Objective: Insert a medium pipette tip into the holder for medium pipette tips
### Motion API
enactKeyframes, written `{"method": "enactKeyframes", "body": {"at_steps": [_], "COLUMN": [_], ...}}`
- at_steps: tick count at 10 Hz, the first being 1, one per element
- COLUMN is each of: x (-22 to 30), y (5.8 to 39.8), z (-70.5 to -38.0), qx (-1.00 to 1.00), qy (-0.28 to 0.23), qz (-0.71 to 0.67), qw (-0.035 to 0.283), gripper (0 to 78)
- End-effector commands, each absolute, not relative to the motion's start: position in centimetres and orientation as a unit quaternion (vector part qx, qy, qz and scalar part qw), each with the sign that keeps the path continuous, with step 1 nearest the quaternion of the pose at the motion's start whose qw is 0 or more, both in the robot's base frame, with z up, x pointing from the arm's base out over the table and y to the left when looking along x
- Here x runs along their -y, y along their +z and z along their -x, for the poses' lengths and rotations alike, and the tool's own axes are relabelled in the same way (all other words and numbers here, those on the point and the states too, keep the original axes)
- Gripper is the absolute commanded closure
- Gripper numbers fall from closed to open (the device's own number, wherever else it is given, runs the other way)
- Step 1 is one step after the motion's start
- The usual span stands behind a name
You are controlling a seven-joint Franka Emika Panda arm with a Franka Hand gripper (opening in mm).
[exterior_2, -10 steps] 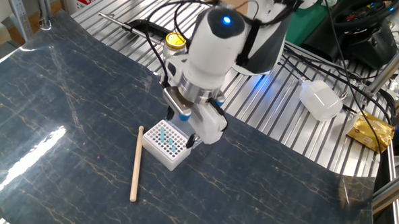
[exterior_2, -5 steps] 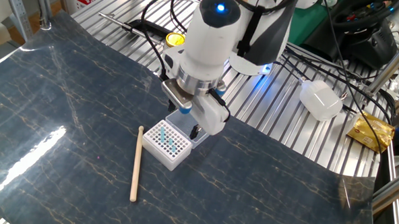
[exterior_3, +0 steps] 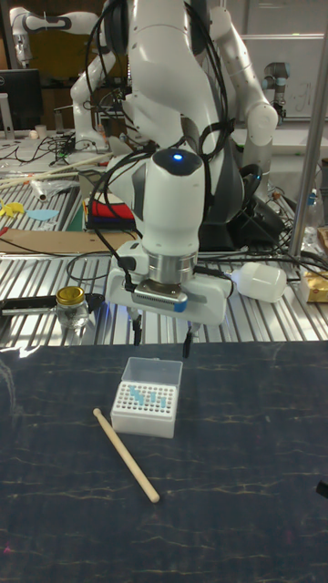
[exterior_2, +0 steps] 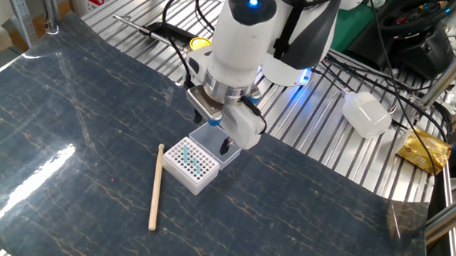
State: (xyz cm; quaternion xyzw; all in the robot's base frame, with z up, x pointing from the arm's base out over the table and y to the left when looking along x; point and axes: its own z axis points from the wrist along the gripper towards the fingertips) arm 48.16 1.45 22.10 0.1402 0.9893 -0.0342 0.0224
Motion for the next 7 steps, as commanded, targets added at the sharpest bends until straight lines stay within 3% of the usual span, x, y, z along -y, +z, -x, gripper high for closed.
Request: {"method": "enactKeyframes", "body": {"at_steps": [1, 7], "x": [-1.2, -0.5], "y": [22.6, 24.0], "z": [-48.0, -47.3], "qx": [-0.99, -0.992], "qy": [-0.034, -0.028], "qz": [-0.135, -0.121], "qw": [0.019, 0.0], "gripper": [0.2, 0.2]}}
